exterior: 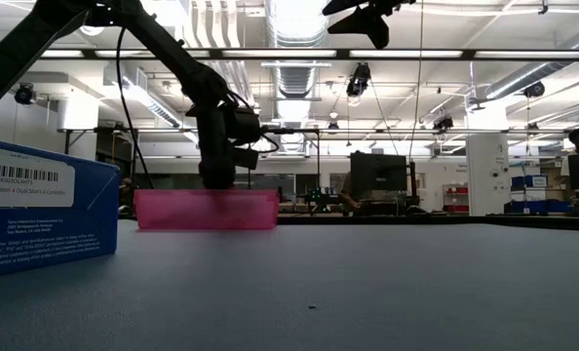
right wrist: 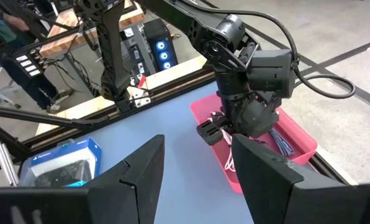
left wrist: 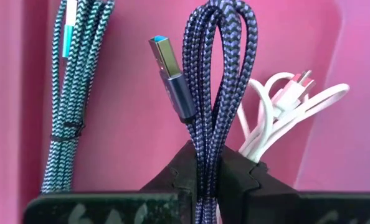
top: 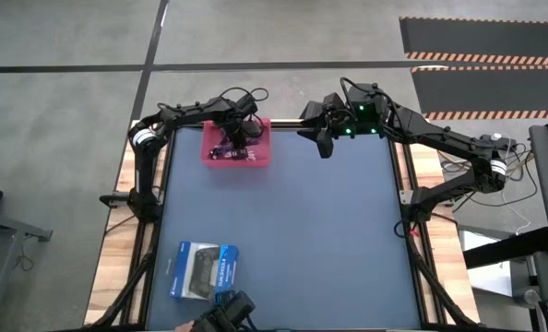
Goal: Pick and place USB-C Cables
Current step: Put the violet charger cable into the pink bin
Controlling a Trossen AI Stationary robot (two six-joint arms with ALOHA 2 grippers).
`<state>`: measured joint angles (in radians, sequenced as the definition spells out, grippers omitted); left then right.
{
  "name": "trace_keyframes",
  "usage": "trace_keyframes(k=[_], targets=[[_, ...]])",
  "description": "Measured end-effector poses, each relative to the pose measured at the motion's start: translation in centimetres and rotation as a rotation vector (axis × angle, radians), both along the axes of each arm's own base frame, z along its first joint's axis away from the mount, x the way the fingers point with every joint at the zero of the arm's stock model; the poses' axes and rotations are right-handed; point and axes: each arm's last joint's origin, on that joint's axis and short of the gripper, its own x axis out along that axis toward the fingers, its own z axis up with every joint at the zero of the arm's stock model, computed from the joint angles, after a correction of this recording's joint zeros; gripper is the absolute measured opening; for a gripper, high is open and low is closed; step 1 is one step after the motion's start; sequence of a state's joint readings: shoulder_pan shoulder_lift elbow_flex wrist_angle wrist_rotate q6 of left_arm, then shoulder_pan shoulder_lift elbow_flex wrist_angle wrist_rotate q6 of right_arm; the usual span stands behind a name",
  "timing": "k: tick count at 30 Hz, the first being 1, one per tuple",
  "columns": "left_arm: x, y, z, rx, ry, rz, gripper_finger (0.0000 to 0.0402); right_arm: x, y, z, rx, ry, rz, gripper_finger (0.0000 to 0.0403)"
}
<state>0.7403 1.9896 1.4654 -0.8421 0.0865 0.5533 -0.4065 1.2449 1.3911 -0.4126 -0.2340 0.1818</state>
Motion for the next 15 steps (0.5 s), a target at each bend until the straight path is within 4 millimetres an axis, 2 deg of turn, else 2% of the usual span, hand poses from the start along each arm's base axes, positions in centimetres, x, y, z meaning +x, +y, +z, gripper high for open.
trace_keyframes(k=[15], targets=[[-0.11,-0.02,-0.21,0.013,0.015,0.004,0.0018,0.01,0.0,0.0,-0.031,0.003,0.012,0.0178]])
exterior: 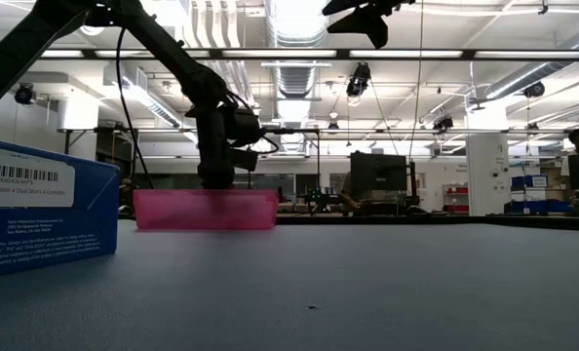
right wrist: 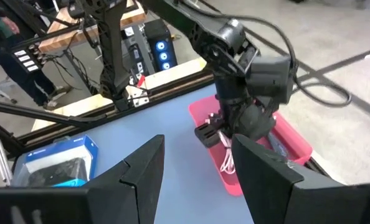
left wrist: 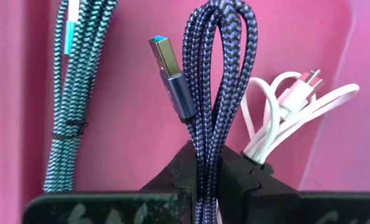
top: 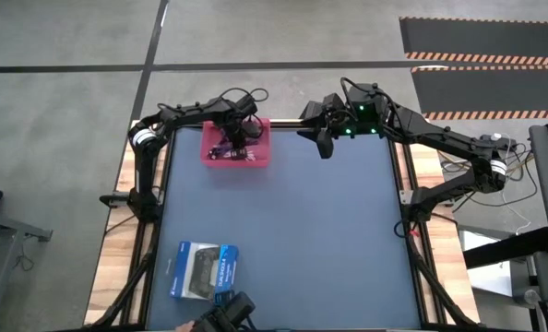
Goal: Pick and place USB-C Cables
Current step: Put the violet charger cable into the pink bin
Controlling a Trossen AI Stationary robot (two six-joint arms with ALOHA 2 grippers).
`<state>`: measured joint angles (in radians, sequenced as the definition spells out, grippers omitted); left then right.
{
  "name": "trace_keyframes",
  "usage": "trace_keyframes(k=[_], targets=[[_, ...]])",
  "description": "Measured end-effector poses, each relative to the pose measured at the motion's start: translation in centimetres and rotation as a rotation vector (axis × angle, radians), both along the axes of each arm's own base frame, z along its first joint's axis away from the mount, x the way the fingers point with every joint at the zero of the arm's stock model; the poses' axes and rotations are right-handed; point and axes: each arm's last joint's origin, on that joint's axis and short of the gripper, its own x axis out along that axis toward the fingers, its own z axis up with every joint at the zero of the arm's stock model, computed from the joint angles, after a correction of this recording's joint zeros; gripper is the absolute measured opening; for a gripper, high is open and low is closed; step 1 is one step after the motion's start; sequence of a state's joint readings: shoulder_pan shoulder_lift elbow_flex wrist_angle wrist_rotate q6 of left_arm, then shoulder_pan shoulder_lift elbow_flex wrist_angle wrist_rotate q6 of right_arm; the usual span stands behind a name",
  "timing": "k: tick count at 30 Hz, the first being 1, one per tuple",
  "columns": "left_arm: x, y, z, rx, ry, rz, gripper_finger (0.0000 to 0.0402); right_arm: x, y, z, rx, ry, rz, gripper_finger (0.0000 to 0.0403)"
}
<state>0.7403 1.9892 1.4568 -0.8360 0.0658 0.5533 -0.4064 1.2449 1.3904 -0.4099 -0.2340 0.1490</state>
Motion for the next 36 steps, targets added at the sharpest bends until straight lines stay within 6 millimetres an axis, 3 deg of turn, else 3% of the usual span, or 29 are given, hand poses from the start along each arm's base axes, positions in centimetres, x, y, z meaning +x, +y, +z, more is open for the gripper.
trace_keyframes(k=[7,17,23,36], targets=[[-0.1,0.0,-0.2,0.001,0.002,0.0,0.0018,0.5,0.0,-0.3,-0.055,-0.057,0.017,0.0178],[0.1,0.2,-0.1,0.037,0.0,0.092,0.0027,2.1,3.0,-0.8,-0.111,-0.15,0.132,0.0178],[0.0,0.3,-0.1,0.053,0.015,0.115,0.0047,2.2,3.3,-0.7,-0.102,-0.159,0.14,0.0178],[0.3,0.0,-0.1,0.051,0.016,0.107,0.005,2.2,3.5,-0.7,-0.101,-0.16,0.149,0.0178]])
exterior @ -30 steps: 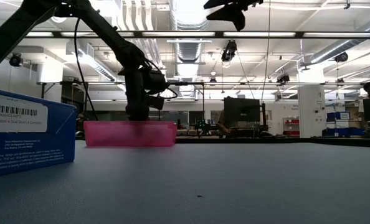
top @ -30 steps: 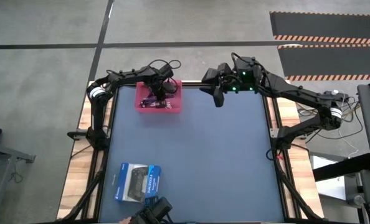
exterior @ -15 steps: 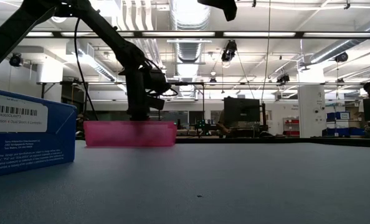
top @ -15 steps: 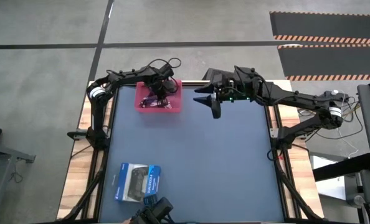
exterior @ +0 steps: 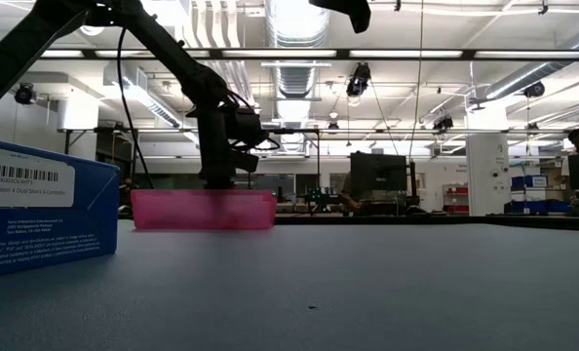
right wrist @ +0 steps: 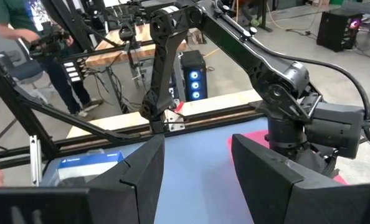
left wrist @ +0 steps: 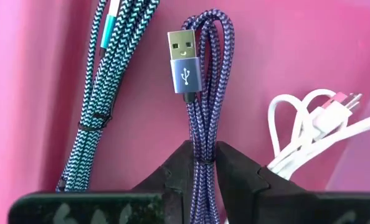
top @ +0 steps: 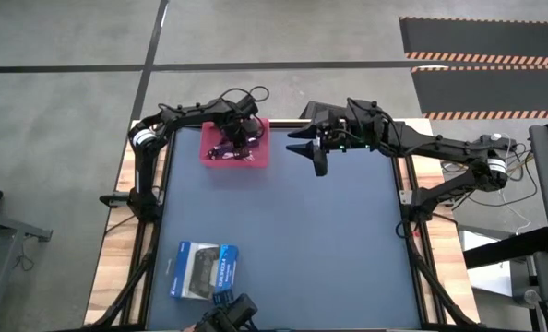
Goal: Pick and place USB-C Cables
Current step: Put the violet charger cable into the pink bin
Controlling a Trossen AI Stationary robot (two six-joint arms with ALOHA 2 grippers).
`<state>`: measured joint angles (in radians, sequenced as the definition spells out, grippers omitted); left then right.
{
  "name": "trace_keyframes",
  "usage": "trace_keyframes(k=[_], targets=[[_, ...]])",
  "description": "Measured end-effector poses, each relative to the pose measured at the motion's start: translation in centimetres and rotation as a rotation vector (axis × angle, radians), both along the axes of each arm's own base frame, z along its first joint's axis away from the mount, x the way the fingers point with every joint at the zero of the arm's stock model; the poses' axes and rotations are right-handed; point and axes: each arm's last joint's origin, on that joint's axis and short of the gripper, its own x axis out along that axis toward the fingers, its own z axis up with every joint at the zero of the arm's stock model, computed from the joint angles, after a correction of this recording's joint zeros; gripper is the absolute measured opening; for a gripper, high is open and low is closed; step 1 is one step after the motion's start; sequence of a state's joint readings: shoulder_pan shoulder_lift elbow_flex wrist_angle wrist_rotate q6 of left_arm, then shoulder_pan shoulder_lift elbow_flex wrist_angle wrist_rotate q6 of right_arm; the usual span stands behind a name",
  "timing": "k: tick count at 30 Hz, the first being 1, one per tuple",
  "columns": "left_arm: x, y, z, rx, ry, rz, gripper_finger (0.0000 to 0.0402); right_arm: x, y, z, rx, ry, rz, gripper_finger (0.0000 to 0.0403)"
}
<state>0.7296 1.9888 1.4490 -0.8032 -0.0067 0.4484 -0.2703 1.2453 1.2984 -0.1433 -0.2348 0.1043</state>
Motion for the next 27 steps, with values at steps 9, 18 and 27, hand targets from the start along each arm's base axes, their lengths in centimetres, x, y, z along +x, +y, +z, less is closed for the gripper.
trace_keyframes(k=[9,18,27], targets=[[0.0,0.0,0.0,0.001,0.0,0.001,0.0051,0.0,0.0,0.01,0.0,0.0,0.0,0.0178],[-0.03,0.03,0.07,0.013,0.006,0.055,0.0051,-0.07,0.0,-0.3,0.009,0.032,-0.001,0.0178],[-0.07,-0.22,0.21,-0.007,0.006,0.048,0.0073,-0.08,0.0,-0.32,0.006,0.035,0.0,0.0178]])
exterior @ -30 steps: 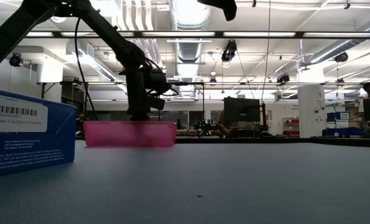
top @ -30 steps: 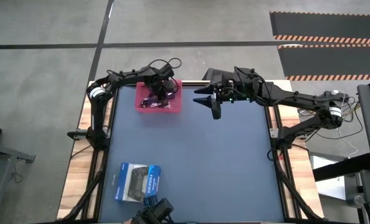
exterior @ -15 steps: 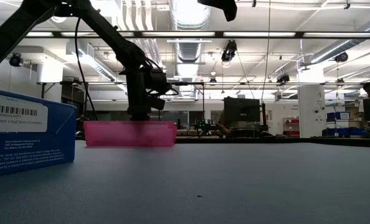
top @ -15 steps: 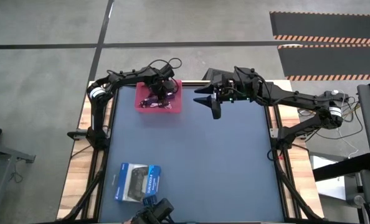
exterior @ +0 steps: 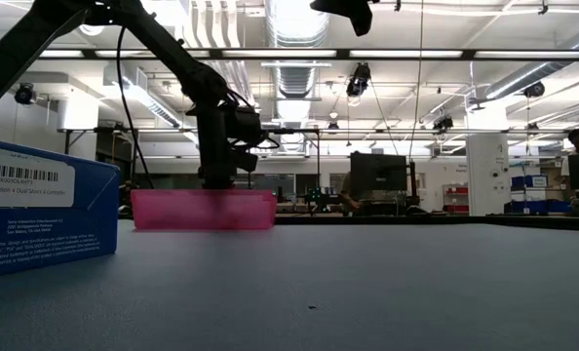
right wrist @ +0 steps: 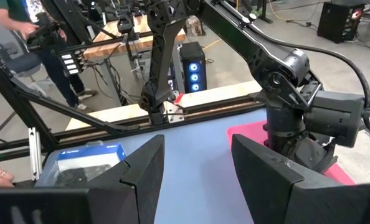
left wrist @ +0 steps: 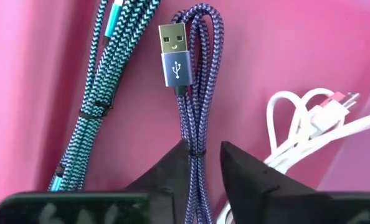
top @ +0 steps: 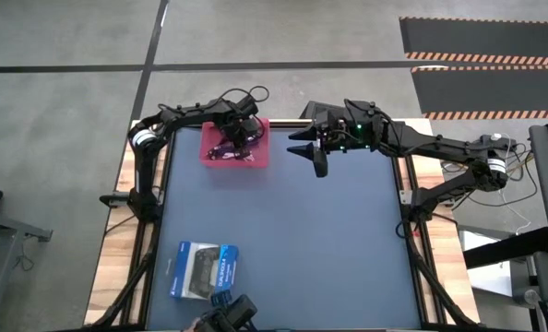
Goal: Pick and place USB-C Cables
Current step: Put the violet charger cable into the pink bin, then return to Home Position
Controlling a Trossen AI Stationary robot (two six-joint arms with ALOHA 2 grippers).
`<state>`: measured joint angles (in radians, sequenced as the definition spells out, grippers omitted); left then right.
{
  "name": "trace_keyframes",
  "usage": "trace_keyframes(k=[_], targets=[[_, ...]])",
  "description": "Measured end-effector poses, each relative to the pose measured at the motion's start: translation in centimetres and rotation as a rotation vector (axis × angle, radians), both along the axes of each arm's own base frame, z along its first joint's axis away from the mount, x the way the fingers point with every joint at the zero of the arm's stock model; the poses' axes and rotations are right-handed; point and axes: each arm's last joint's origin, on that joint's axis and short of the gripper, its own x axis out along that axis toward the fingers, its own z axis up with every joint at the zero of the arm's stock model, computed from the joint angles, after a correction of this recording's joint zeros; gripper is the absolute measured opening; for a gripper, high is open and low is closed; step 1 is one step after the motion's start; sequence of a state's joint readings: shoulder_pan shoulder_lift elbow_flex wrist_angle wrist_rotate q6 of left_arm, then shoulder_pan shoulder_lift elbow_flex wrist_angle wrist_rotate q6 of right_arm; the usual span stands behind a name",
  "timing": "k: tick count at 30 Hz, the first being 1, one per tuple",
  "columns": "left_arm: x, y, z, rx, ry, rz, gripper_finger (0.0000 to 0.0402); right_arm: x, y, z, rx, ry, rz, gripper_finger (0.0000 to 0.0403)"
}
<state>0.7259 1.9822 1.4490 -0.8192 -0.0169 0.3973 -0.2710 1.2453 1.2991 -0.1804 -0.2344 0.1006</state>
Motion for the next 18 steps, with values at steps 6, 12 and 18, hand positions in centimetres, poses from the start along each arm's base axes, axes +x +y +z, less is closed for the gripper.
trace_keyframes(k=[6,12,18], targets=[[-0.1,-0.1,0.4,0.0,0.001,-0.001,0.013,0.0,0.0,0.0,0.0,0.002,-0.001,0.0178],[-0.9,-0.9,3.8,0.025,-0.042,-0.006,0.015,0.0,-0.1,0.0,0.004,0.004,-0.003,0.0178],[-2.3,-2.1,7.8,0.029,-0.173,0.187,0.015,-0.1,-0.4,-0.3,0.003,0.029,-0.042,0.0178]])
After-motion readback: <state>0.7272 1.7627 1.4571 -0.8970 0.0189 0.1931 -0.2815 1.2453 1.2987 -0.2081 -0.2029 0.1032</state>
